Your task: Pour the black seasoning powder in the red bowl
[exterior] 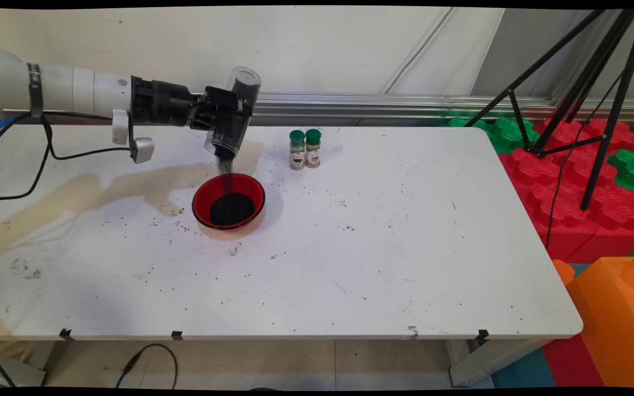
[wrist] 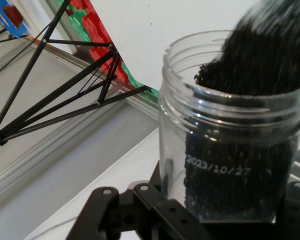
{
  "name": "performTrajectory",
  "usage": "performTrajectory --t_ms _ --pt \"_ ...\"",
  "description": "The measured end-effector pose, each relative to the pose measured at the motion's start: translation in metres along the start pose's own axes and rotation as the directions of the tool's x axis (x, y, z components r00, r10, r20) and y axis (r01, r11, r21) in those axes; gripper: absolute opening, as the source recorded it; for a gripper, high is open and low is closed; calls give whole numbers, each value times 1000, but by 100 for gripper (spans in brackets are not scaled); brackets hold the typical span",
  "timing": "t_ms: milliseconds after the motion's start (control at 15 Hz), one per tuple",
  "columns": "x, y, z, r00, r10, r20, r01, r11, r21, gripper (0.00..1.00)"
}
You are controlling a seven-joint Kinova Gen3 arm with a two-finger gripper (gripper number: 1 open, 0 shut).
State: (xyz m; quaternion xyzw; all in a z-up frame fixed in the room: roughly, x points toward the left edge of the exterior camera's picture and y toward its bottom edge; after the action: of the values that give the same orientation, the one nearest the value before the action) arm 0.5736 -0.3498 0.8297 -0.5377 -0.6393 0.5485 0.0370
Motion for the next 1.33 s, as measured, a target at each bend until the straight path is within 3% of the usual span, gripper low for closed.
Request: performTrajectory --t_ms 933,1333 --pt "2 0 0 1000 1 -3 -1 1000 4 0" --pt "5 1 1 998 -53 -15 53 999 -1 0"
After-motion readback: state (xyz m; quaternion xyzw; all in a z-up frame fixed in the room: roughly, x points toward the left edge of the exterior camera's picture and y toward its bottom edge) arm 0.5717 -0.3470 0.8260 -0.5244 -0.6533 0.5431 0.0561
